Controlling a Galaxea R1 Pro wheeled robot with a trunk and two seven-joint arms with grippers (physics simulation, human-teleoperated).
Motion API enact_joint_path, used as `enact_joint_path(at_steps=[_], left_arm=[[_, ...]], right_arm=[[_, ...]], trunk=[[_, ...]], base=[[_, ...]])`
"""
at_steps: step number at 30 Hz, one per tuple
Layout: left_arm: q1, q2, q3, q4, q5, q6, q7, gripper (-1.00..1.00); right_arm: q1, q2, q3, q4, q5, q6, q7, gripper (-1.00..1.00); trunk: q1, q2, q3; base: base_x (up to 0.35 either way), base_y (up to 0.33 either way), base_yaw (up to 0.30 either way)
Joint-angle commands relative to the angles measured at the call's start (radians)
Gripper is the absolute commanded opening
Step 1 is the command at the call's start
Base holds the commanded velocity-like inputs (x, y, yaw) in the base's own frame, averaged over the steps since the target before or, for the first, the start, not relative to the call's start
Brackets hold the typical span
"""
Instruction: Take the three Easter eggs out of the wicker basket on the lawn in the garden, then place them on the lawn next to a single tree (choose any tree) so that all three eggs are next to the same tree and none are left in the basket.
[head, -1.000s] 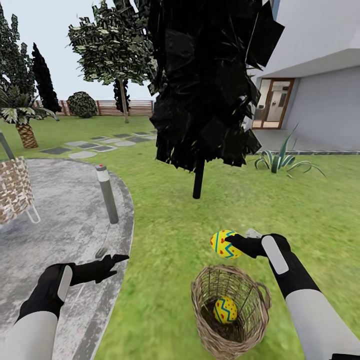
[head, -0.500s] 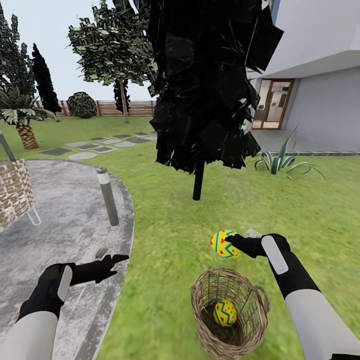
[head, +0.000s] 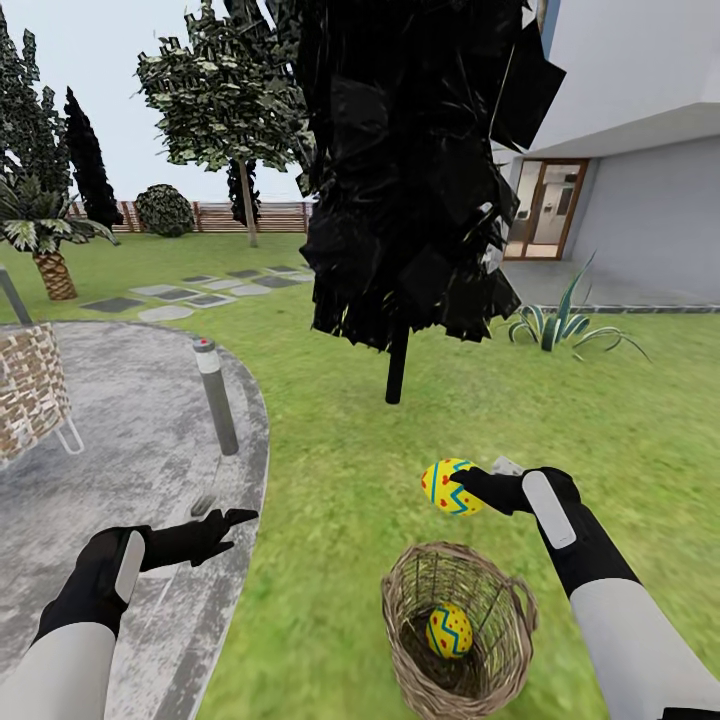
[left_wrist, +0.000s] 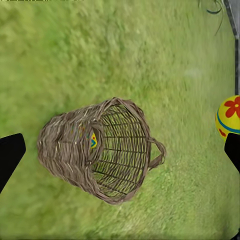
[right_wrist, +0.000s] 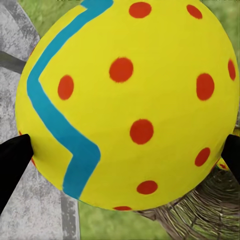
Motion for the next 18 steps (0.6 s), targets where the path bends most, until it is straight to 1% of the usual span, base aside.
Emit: enact_joint_path(at_steps=[1, 15, 18], left_arm=[[0.0, 0.0, 0.002, 0.0, 0.003, 0.008, 0.0, 1.0], [0.0, 0.0, 0.002, 0.0, 0.003, 0.007, 0.0, 1.0], [-0.001, 0.0, 0.002, 0.0, 0.003, 0.007, 0.0, 1.0]], right_arm=[[-0.001, 0.0, 0.0, -0.001, -0.01, 0.003, -0.009, -1.0], [-0.001, 0.001, 0.0, 0.0, -0.007, 0.001, -0.011, -1.0], [-0.001, 0.001, 0.002, 0.0, -0.007, -0.01, -0.011, -1.0]], trunk=[[-0.004, 0.007, 0.002], [-0.058, 0.105, 0.046], [-0.069, 0.126, 0.055]], base=[[0.0, 0.0, 0.0], [0.0, 0.0, 0.0], [0.0, 0.0, 0.0]])
